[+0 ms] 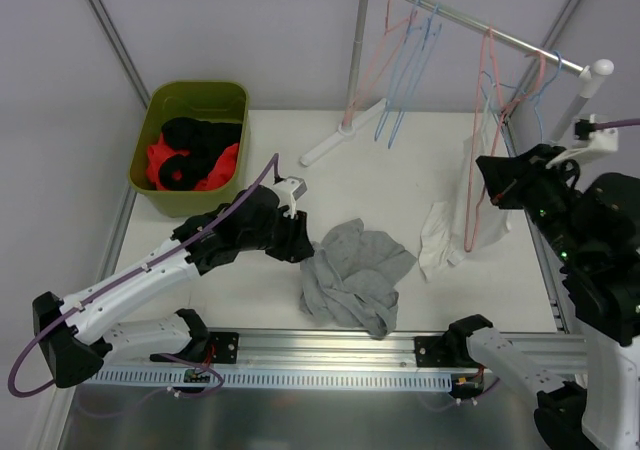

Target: Remove the tank top from the hanger

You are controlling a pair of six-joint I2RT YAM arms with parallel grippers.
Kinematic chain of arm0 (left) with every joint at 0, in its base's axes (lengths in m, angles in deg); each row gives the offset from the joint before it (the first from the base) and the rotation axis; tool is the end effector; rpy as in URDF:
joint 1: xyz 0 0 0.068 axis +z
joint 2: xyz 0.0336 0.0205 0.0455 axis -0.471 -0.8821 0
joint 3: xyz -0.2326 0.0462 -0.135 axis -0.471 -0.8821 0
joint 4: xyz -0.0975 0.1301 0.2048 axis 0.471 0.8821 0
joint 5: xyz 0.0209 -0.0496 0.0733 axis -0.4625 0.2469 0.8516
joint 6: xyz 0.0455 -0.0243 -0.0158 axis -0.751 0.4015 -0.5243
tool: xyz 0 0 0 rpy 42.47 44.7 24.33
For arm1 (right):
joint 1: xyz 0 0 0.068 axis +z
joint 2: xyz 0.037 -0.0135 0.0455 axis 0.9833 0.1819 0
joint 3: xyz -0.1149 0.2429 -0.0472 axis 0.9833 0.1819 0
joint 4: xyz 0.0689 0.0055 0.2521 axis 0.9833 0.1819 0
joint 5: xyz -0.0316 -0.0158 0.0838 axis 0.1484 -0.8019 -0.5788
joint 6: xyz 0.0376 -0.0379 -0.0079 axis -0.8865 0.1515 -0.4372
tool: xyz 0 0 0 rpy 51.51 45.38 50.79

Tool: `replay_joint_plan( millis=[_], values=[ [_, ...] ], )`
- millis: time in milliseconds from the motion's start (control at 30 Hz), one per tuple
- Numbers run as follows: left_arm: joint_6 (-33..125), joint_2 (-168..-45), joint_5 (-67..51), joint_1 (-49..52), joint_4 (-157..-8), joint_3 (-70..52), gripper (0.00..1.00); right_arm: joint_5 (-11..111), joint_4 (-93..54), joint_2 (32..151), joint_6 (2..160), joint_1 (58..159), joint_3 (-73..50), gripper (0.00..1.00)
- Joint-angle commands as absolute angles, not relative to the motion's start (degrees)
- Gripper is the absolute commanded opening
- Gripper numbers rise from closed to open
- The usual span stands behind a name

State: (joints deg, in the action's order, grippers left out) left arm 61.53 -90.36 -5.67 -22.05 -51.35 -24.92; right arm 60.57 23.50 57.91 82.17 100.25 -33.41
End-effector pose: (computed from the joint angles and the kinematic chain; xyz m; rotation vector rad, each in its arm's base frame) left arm 0.1428 -0.1765 0.3285 0.5112 2.2098 -0.8687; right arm 0.0586 0.0201 0.5476 -0.1519 1.4559 0.3351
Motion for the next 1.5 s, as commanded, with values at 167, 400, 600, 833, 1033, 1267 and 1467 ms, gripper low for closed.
replay_joint_plan(
  millis=[167,400,600,833,1033,1267,1467],
  values=[
    [60.66,-92.18,-2.0,-21.82,-50.47,-19.26,0.99,67.25,28.36,65.92,83.13,98.94,-30.76,0.0],
    [59.42,-89.99,-2.17,-21.82,-47.39,-16.97,0.99,68.39,21.33,77.17,84.46,94.64,-38.31,0.0],
    [58.9,-87.35,-3.57,-21.82,-45.63,-17.41,0.99,70.15,13.51,86.4,84.89,93.4,-40.18,0.0],
    [57.49,-86.91,-9.29,-21.82,-44.92,-16.62,0.99,73.76,7.88,95.63,81.22,93.4,-41.67,0.0],
    [57.4,-87.7,-10.34,-21.82,-44.84,-15.39,0.99,76.48,3.57,99.85,79.1,93.32,-41.94,0.0],
    [57.31,-89.28,-10.25,-21.91,-44.83,-14.6,0.99,75.43,2.95,102.67,76.2,93.67,-41.94,0.0],
    [57.66,-94.37,-11.13,-22.52,-44.84,-11.44,0.99,73.76,2.69,103.9,75.49,95.6,-41.93,0.12]
  ],
)
